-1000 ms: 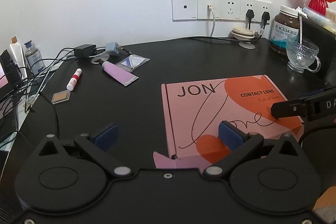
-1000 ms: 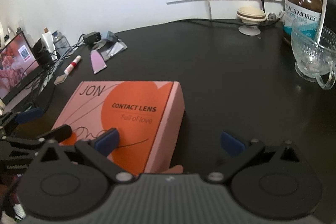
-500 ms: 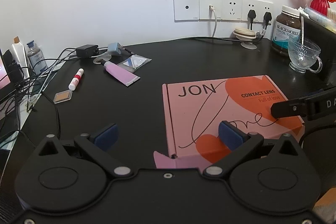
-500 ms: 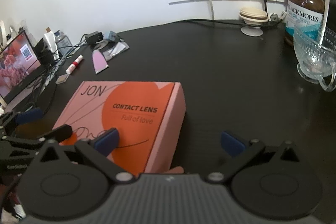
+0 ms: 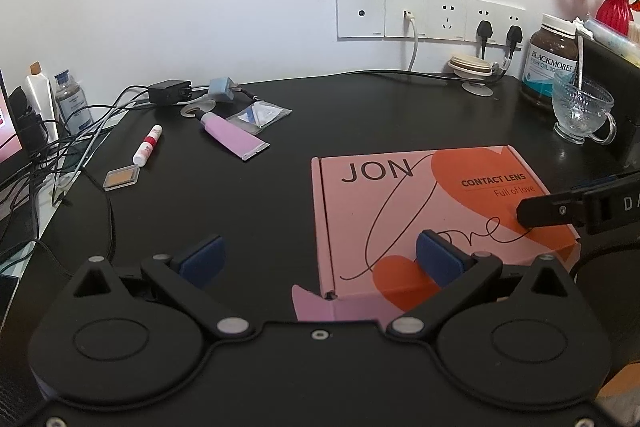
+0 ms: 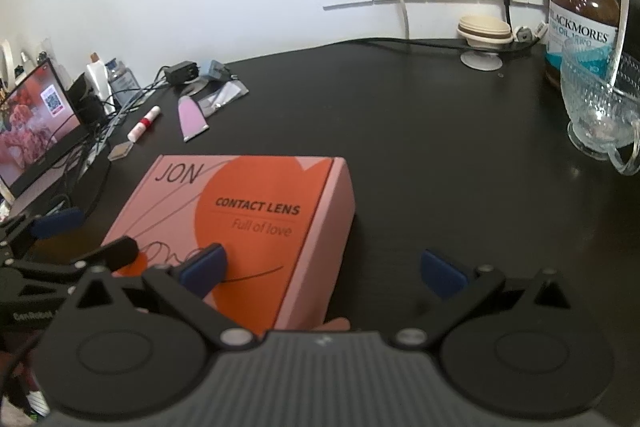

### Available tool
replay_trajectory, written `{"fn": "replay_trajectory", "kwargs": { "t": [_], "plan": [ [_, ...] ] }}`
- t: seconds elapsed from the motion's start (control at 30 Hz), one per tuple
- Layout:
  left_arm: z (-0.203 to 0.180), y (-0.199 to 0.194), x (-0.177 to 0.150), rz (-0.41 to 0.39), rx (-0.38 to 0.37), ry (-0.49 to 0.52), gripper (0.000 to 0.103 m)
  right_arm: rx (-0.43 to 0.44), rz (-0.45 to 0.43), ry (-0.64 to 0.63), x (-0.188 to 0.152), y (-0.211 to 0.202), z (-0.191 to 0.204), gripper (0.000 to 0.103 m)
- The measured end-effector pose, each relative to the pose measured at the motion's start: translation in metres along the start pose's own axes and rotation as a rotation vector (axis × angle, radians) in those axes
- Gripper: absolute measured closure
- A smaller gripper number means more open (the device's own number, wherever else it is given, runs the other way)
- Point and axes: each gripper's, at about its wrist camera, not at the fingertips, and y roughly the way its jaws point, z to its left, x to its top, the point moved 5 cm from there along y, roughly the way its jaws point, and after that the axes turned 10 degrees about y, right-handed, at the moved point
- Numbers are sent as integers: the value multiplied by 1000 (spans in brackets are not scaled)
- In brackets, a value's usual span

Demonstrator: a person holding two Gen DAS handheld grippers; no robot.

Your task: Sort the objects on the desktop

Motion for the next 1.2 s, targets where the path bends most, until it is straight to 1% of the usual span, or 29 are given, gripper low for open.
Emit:
{"fn": "replay_trajectory", "kwargs": {
  "t": [0.3,0.37,0.43,0.5,0.53,0.6,0.7,0.77,0.9,1.03,1.07,1.1,1.13,1.2],
  "plan": [
    [0,0,0,1,4,5,0,2,0,-1,0,0,-1,1],
    [-1,-2,3,19,7,22,0,2,0,-1,0,0,-1,1],
    [-4,-8,6,27,9,67,1,3,-1,-2,0,0,-1,1],
    [-6,-17,5,22,-15,57,1,1,0,-3,1,0,-1,1],
    [-6,-19,4,29,-34,48,1,1,2,-4,1,0,-1,1],
    [-6,-20,0,48,-42,43,1,5,4,-5,1,0,-1,1],
    [-5,-15,-6,78,-43,35,1,13,10,6,1,1,-2,1],
    [-4,-9,-9,97,-56,35,0,17,14,13,2,1,-3,1],
    [-8,-1,-14,110,-115,50,0,24,21,8,3,1,-3,1],
    [-17,3,-15,113,-157,79,0,11,18,-20,5,-2,-1,1],
    [-18,5,-15,112,-169,82,0,8,-3,-46,7,-6,-1,1],
    [-20,6,-15,111,-180,86,0,26,-22,-71,8,-10,-1,1],
    [-21,8,-16,110,-192,89,0,48,-23,-98,8,-14,0,1],
    [-24,11,-16,109,-214,100,0,88,-7,-145,7,-20,1,1]
  ]
}}
